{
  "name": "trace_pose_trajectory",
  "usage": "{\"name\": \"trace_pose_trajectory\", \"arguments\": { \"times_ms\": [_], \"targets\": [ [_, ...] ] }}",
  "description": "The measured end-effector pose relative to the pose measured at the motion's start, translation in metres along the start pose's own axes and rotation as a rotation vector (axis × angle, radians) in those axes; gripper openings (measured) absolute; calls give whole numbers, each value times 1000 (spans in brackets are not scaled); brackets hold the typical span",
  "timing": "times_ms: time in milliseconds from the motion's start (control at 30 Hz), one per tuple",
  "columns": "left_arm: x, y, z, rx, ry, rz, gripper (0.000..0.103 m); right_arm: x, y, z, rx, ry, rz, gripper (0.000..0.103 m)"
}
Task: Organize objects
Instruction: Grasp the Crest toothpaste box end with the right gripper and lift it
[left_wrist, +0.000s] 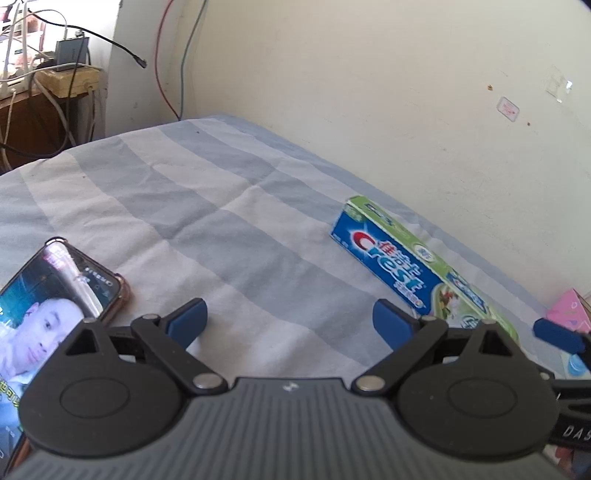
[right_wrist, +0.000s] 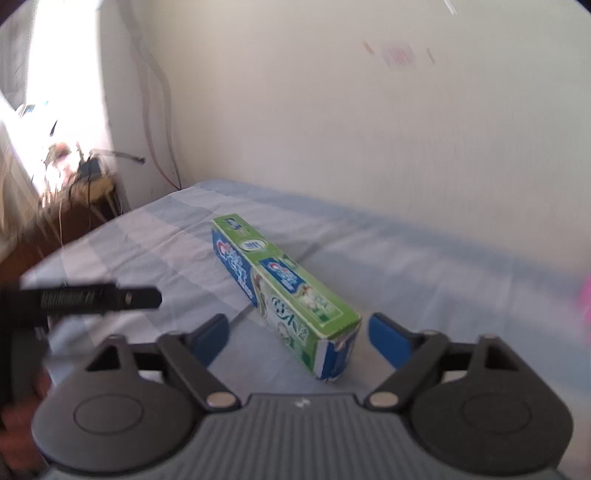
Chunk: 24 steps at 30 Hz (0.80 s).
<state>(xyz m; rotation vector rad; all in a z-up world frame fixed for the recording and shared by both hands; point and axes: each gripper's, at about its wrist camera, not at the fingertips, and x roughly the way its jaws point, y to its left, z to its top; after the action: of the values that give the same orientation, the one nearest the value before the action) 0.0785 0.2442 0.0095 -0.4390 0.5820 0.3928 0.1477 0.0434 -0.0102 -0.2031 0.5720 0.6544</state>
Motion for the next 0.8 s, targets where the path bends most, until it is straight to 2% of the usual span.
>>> {"name": "trace_pose_trajectory", "arguments": {
  "times_ms": [100, 267, 333, 367, 400, 433, 500, 600, 800],
  "targets": [
    [0, 1, 0, 5, -6, 15, 98, 5, 5, 9, -64, -11, -25, 96],
    [2, -3, 0, 38, -10, 42, 98, 37, -1, 11, -34, 19, -30, 96],
    [3, -4, -1, 50, -9, 43, 98, 51, -6, 7, -4, 72, -23, 85],
    [3, -4, -1, 55, -8, 40, 98, 56, -6, 2, 24, 98, -2, 71],
    [3, -5, -1, 61, -6, 33, 98, 53, -8, -1, 52, 86, 11, 61],
    [3, -7, -1, 69, -3, 21, 98, 49, -7, -2, 61, 88, 7, 58],
    [2, -11, -3, 93, 2, -15, 98, 37, -7, -10, 73, 88, -9, 46],
    [-3, -20, -7, 133, -8, -99, 99, 6, -12, -29, 98, 91, 6, 32],
    [-20, -48, -24, 288, -26, -289, 103, -87, -27, -88, 169, 97, 19, 32]
  ]
}}
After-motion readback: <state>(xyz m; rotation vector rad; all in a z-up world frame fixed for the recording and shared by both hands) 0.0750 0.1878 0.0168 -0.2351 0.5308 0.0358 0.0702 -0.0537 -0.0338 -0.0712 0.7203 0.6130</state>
